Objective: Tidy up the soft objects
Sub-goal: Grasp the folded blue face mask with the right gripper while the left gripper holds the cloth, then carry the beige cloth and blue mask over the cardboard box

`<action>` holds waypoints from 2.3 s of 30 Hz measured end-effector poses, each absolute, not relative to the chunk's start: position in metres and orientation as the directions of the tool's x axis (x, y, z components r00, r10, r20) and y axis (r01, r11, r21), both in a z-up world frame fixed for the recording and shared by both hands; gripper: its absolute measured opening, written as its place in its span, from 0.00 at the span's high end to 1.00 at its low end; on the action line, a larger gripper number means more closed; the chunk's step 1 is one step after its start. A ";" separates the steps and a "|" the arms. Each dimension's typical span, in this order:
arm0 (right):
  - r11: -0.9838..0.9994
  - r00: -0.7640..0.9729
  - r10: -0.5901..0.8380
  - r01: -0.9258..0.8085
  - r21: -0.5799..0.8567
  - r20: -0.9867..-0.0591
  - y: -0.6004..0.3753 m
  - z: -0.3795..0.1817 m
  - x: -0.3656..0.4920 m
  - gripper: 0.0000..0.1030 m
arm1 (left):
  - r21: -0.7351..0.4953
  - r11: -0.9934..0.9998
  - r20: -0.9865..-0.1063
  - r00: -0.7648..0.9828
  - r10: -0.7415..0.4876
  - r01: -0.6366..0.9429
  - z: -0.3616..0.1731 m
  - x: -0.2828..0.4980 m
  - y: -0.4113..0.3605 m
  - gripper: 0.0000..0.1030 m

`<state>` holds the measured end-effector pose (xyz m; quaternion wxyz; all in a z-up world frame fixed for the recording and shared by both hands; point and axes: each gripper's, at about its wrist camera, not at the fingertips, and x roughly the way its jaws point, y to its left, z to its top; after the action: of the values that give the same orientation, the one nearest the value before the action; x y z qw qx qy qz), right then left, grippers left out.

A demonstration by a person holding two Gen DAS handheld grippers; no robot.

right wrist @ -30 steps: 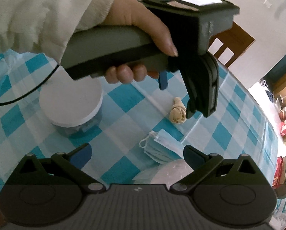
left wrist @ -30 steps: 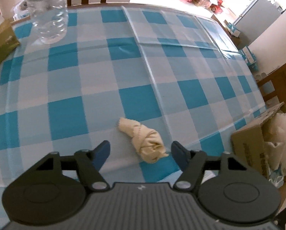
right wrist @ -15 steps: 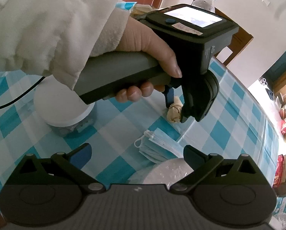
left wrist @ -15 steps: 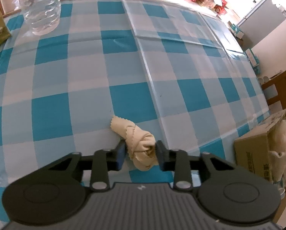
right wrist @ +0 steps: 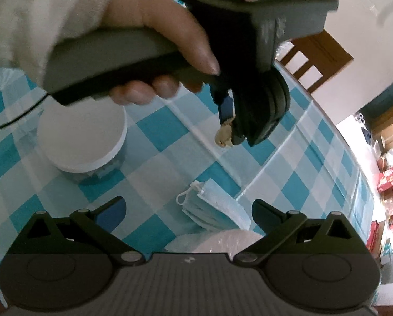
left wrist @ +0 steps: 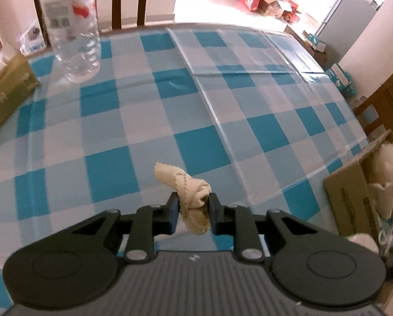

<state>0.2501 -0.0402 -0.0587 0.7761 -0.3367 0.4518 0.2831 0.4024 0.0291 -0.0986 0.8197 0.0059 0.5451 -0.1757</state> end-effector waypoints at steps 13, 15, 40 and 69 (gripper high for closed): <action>0.573 0.235 0.045 -0.802 -0.168 -0.971 -0.022 -0.092 0.311 0.05 | -0.115 0.953 -0.877 0.422 -0.231 0.281 -0.076 0.372 0.087 0.79; 0.578 0.207 0.020 -0.801 -0.157 -0.978 -0.021 -0.101 0.319 0.08 | -0.119 0.955 -0.878 0.422 -0.228 0.270 -0.078 0.370 0.094 0.79; 0.536 0.108 -0.081 -0.833 -0.135 -0.991 -0.021 -0.129 0.353 0.69 | -0.125 0.953 -0.881 0.410 -0.235 0.277 -0.087 0.364 0.102 0.79; 0.587 0.202 0.138 -0.805 -0.084 -0.970 -0.019 -0.050 0.306 0.95 | -0.062 0.946 -0.880 0.430 -0.203 0.320 -0.056 0.329 0.106 0.79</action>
<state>0.3062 -0.0192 -0.0503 0.7104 -0.3103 0.5375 0.3319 0.3294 0.1057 -0.0564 0.8438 0.0572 0.5107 -0.1548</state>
